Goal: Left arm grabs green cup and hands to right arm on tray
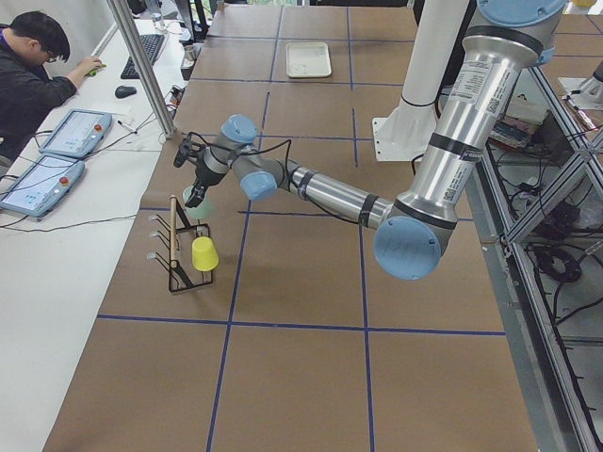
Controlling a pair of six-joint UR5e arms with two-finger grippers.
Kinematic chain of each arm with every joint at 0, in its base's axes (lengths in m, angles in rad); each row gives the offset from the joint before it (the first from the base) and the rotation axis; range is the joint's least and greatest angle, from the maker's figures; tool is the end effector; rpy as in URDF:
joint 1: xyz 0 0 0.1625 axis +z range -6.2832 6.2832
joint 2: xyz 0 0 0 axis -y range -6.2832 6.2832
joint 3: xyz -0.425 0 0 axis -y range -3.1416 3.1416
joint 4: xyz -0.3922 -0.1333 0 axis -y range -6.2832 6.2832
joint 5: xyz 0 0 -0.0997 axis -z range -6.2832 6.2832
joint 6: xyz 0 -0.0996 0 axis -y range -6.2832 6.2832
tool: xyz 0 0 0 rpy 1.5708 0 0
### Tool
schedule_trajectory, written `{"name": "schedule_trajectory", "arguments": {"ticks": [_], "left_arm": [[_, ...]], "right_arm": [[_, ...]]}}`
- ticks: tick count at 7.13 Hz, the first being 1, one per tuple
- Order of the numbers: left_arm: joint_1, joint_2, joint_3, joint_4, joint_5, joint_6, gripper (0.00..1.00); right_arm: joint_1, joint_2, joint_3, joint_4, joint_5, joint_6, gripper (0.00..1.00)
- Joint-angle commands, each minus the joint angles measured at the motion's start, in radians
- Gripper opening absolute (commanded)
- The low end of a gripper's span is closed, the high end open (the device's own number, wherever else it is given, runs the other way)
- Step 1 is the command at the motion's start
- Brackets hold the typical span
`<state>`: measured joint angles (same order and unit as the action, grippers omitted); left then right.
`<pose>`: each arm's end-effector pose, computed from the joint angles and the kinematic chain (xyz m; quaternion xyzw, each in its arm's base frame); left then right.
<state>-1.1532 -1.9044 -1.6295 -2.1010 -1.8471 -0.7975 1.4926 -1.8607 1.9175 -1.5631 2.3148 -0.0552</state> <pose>0.1618 -0.6264 0.3925 0.2915 0.3529 -0.1073 0.8826 0.0364 -0.3783 0.6142 0.0259 -0.3636 -0.0738 0.9283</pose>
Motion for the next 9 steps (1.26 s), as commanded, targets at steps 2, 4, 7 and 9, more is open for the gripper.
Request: {"name": "schedule_trajectory", "arguments": {"ticks": [2, 4, 7, 9], "left_arm": [[-0.046, -0.018, -0.151, 0.205, -0.069, -0.011, 0.39], [0.016, -0.021, -0.150, 0.138, -0.069, -0.235, 0.39], [0.131, -0.021, -0.151, -0.014, -0.064, -0.560, 0.39], [0.216, -0.022, -0.156, -0.123, -0.063, -0.733, 0.39]], "right_arm": [[0.000, 0.000, -0.006, 0.071, 0.002, 0.002, 1.00], [-0.026, 0.000, -0.006, 0.185, 0.043, 0.155, 1.00], [-0.165, 0.000, -0.008, 0.626, 0.051, 0.651, 1.00], [-0.277, 0.038, -0.011, 0.912, 0.040, 1.003, 1.00]]}}
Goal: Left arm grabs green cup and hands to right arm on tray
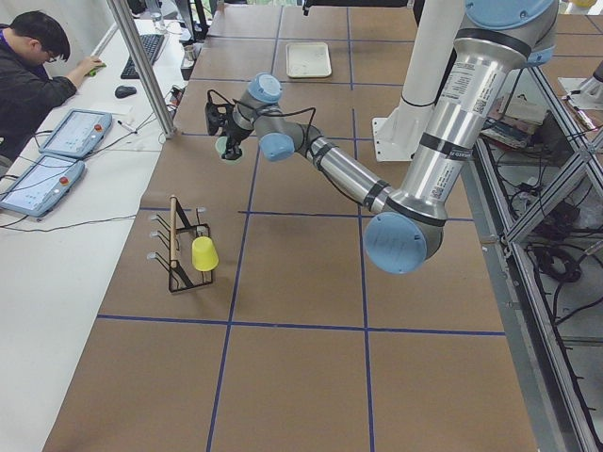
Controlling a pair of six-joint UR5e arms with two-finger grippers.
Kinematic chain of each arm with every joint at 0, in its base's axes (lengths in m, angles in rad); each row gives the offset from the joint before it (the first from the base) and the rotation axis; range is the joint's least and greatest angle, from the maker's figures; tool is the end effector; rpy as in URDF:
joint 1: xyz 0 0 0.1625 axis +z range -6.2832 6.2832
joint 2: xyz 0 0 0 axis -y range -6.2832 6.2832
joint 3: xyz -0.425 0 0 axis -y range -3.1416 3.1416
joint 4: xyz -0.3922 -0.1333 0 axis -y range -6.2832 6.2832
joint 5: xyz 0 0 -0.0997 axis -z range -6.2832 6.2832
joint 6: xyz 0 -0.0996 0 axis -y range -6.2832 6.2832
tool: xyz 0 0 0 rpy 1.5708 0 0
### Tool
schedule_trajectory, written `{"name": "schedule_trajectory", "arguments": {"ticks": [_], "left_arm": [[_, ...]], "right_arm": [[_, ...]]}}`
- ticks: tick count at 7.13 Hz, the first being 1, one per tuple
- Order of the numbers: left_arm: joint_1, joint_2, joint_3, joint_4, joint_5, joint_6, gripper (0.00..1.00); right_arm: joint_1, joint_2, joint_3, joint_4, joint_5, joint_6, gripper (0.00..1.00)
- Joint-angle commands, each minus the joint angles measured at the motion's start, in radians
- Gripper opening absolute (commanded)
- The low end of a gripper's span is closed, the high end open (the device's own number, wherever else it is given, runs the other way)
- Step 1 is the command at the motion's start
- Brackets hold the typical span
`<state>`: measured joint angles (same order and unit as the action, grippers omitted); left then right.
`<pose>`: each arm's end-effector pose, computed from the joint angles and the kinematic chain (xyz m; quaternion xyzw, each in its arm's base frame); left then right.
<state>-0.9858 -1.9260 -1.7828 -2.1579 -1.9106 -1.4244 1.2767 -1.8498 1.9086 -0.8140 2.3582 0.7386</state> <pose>0.2505 -0.5595 0.2971 0.1688 0.5299 -0.2523 0.7919 -0.0542 -0.3953 0.5236 0.1446 -0.4871 0.0385 0.8604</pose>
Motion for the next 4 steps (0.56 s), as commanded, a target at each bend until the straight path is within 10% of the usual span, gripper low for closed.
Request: {"name": "schedule_trajectory", "arguments": {"ticks": [1, 4], "left_arm": [[0.099, -0.016, -0.001, -0.141, 0.001, -0.222, 0.39], [0.203, -0.057, -0.015, -0.360, -0.001, -0.506, 0.39]], "right_arm": [[-0.098, 0.068, -0.002, 0.255, -0.010, 0.358, 1.00], [-0.285, 0.223, -0.002, 0.493, -0.167, 0.802, 1.00]]}}
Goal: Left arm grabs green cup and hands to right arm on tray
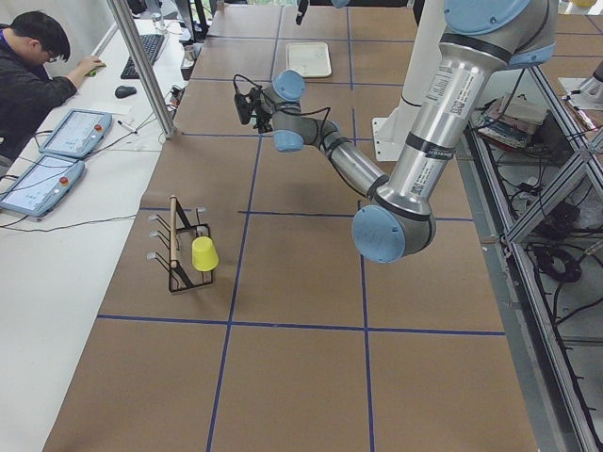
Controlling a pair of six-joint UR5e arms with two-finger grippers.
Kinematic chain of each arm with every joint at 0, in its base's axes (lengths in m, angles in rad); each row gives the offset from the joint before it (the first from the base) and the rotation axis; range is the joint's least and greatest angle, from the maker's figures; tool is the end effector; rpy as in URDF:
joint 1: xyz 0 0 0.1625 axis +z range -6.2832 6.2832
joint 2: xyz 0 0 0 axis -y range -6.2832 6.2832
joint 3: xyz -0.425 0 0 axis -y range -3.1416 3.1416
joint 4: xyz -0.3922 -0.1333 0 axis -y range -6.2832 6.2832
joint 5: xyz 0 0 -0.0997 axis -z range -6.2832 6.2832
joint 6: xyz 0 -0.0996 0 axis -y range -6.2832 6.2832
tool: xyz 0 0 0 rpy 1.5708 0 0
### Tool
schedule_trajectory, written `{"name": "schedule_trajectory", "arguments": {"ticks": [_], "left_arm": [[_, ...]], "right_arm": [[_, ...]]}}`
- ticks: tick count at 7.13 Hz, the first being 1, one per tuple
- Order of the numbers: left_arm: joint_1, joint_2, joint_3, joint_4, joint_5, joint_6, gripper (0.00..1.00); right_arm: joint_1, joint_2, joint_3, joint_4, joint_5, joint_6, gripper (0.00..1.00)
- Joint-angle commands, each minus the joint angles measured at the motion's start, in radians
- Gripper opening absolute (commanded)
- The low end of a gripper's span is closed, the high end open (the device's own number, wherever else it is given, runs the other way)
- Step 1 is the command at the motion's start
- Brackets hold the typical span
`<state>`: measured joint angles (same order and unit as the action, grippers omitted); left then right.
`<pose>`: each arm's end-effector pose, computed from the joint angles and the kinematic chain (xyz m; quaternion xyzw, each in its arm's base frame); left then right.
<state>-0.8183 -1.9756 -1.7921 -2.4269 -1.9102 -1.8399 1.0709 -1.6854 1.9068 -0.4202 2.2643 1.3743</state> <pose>0.3285 -0.4974 0.2323 0.0605 0.6743 -0.2786 0.6813 -0.1444 -0.4097 0.4160 0.1408 -0.6358 0.1131 0.7504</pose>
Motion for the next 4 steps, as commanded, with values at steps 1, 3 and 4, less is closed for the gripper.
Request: {"name": "schedule_trajectory", "arguments": {"ticks": [1, 3, 4], "left_arm": [[0.077, -0.008, -0.003, -0.184, -0.001, -0.125, 0.39], [0.103, -0.009, 0.022, -0.362, 0.002, -0.213, 0.39], [0.120, -0.009, 0.022, -0.444, 0.002, -0.254, 0.39]], "right_arm": [[-0.141, 0.094, 0.000, 0.182, -0.133, 0.263, 1.00], [-0.218, 0.215, -0.014, 0.291, -0.152, 0.424, 1.00], [-0.251, 0.254, -0.014, 0.385, -0.198, 0.534, 1.00]]}}
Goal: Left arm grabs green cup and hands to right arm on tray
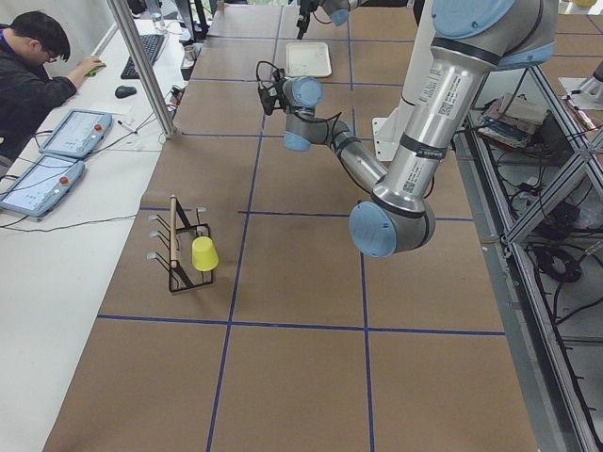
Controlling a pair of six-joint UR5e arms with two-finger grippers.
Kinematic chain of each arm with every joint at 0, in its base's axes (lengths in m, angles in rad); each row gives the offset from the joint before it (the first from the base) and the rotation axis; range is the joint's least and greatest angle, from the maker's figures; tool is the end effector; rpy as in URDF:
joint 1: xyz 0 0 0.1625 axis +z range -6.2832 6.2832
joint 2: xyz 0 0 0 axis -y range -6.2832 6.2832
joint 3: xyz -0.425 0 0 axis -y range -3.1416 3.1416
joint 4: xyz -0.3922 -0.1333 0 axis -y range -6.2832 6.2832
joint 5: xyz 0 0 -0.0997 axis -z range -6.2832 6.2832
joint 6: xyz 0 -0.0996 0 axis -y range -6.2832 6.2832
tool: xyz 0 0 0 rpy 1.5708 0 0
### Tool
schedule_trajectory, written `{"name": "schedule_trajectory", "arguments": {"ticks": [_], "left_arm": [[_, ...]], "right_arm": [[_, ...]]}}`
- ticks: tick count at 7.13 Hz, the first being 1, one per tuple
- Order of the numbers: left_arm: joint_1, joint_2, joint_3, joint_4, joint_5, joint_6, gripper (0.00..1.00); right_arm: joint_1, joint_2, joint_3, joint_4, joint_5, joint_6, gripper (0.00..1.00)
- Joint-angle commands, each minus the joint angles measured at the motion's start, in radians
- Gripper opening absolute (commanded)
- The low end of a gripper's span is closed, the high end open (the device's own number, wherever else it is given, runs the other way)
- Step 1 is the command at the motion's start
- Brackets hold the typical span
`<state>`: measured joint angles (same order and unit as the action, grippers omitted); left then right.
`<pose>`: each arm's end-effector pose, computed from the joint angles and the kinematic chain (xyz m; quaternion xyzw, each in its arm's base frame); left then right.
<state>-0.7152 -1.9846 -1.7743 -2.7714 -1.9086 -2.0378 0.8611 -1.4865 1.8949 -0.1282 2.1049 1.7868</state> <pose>0.3551 -0.4413 0.2050 -0.0063 0.7844 -0.2275 0.5769 -0.2309 -0.3956 0.3107 0.0937 -0.7812 0.1166 0.6061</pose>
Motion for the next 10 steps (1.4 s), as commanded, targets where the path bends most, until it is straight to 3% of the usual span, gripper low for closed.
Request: {"name": "schedule_trajectory", "arguments": {"ticks": [1, 2, 5, 10], "left_arm": [[0.025, -0.002, 0.004, -0.147, 0.002, -0.092, 0.39], [0.042, -0.002, 0.004, -0.189, 0.003, -0.108, 0.39], [0.121, -0.006, -0.008, -0.208, 0.071, -0.108, 0.39], [0.143, -0.016, -0.008, -0.208, 0.077, -0.113, 0.39]], "right_arm": [[-0.135, 0.058, -0.002, 0.216, -0.162, 0.185, 1.00], [-0.228, 0.060, -0.007, 0.264, -0.277, 0.186, 1.00], [-0.365, 0.152, -0.010, 0.246, -0.445, 0.183, 0.98], [-0.376, 0.273, -0.108, 0.216, -0.471, 0.181, 0.98]]}}
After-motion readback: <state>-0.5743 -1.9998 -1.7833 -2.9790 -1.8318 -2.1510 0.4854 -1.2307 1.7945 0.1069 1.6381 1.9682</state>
